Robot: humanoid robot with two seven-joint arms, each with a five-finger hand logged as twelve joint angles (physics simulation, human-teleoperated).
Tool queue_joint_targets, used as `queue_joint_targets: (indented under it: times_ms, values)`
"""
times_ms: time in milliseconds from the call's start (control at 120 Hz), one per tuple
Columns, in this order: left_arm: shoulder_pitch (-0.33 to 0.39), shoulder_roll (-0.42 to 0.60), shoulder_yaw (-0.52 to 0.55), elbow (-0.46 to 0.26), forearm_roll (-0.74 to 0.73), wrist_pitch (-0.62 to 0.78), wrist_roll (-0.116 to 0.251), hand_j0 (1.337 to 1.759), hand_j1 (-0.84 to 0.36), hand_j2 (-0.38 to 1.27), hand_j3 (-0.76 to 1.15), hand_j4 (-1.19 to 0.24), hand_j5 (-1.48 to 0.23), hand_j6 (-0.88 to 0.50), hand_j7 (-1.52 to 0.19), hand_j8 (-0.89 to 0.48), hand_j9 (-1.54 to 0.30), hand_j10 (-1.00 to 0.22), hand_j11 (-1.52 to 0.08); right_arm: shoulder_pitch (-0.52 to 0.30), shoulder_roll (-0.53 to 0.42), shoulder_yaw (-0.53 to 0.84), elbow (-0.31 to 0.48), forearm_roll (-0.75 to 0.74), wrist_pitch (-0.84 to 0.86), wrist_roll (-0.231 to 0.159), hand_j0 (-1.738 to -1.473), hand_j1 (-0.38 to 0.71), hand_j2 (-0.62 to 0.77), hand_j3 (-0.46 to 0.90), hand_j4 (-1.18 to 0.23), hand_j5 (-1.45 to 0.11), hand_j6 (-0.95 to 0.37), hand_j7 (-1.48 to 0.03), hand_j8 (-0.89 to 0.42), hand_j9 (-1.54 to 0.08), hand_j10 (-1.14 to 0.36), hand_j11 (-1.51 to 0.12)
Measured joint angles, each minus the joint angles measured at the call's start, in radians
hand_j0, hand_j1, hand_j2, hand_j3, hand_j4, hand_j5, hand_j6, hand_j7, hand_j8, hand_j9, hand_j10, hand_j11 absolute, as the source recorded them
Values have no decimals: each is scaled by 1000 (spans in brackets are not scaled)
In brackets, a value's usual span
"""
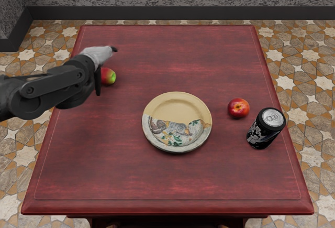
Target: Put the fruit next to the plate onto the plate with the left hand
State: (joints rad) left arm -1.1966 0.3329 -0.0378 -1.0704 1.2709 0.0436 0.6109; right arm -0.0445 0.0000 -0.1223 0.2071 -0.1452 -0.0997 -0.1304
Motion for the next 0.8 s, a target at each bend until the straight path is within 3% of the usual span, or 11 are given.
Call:
queue_joint_targets:
  times_ms: [333, 433, 567, 642, 800]
  values:
    - [1, -23, 68, 16, -12, -21, 0, 1658, 10, 60, 0, -288, -369, -291, -369, -281, -369, -287, -369, 0, 0, 0, 0, 0, 0, 0, -1658, -329, -3, 0, -17, -22, -17, -22, -17, -22, -17, -22]
    - [-9, -23, 71, 17, -10, -70, 0, 1658, -26, 75, 0, -356, -387, -191, -416, -184, -418, -340, -417, 0, 0, 0, 0, 0, 0, 0, -1658, -329, -3, 0, -17, -22, -17, -22, -17, -22, -17, -22]
    - [-14, -23, 68, 17, -10, -106, 0, 1658, -97, 108, 0, -309, -423, -112, -509, -107, -516, -402, -515, 0, 0, 0, 0, 0, 0, 0, -1658, -329, -4, 0, -17, -22, -17, -22, -17, -22, -17, -22]
    - [-29, -22, 68, 17, -30, -120, 0, 1658, -153, 108, 0, -376, -505, -228, -562, -218, -569, -525, -566, 0, 0, 0, 0, 0, 0, 0, -1658, -329, -4, 0, -17, -22, -17, -22, -17, -22, -17, -22]
    - [-44, -22, 68, 17, -61, -134, 0, 1658, -233, 111, 0, -471, -610, -392, -637, -403, -644, -537, -642, 0, 0, 0, 0, 0, 0, 0, -1658, -329, -3, 0, -17, -22, -17, -22, -17, -22, -17, -22]
